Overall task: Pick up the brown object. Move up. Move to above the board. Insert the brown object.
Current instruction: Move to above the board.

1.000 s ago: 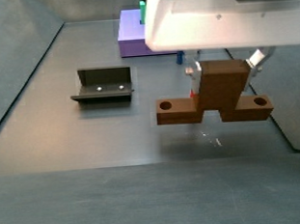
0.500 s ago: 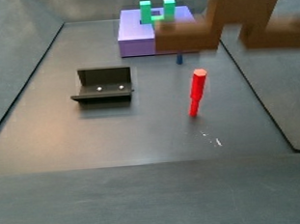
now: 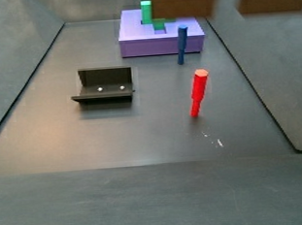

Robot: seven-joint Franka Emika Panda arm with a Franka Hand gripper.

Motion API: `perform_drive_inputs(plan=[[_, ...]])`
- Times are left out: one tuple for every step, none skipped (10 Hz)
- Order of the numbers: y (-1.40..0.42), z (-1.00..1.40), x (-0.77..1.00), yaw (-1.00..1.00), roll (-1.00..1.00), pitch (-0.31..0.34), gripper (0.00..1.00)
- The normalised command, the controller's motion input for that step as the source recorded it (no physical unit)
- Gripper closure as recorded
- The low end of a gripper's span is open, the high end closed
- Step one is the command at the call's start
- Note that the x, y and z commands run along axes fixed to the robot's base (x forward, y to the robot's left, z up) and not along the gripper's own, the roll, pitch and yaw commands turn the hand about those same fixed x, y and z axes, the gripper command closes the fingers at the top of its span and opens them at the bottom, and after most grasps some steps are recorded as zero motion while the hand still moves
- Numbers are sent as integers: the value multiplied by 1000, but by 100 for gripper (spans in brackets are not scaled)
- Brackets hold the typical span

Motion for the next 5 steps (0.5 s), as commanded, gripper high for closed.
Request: perform_drive_inputs(plan=[[-1400,130,214,58,-5,191,100],[-1400,133,215,29,-40,119,100],[-1400,138,217,25,-34,83,100],[-1400,142,218,23,-3,73,100],[-1400,147,220,15,-19,65,100]])
